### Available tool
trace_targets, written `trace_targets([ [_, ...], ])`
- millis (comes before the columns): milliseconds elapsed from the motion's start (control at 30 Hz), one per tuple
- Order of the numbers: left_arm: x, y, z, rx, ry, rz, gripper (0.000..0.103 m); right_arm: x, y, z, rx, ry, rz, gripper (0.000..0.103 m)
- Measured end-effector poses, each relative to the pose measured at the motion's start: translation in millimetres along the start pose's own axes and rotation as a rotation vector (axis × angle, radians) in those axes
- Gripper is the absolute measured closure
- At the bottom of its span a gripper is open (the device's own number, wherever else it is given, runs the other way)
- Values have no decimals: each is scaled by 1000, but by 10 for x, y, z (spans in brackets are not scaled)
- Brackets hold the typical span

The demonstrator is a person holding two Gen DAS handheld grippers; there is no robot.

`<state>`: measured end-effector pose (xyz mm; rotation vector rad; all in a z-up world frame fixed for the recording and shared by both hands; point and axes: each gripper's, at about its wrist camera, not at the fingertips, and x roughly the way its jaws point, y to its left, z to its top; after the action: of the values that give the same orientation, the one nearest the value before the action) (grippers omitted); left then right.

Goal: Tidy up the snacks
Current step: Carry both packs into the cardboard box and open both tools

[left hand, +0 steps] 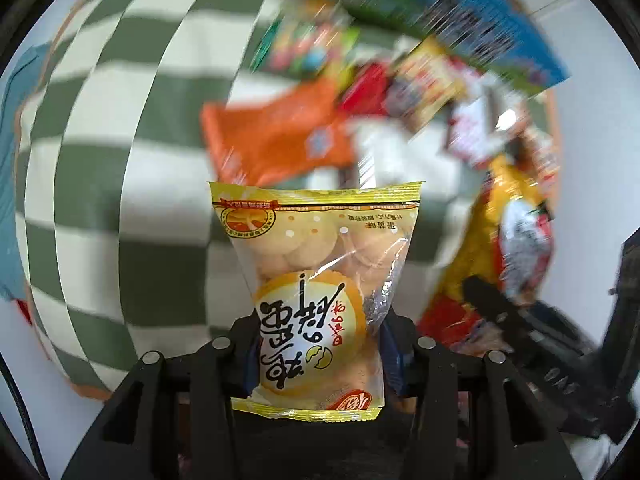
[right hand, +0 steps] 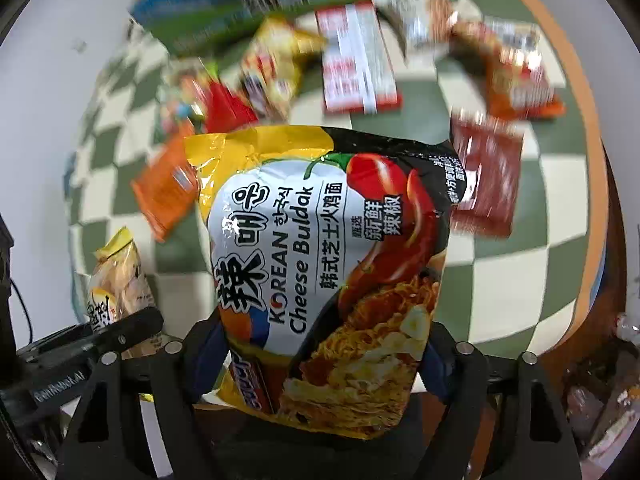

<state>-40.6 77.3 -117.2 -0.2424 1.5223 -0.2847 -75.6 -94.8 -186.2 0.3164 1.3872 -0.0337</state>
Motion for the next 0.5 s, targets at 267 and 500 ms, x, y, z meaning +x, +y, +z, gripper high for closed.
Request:
trace_targets([
  [267, -584, -818, 1276, 75, -163, -68, 58, -911, -176, 1103, -22, -165, 90, 25],
  [500, -461, -1527, 2707, 112, -227, -35, 58, -1343, -163, 2433, -72, -247, 109, 25],
])
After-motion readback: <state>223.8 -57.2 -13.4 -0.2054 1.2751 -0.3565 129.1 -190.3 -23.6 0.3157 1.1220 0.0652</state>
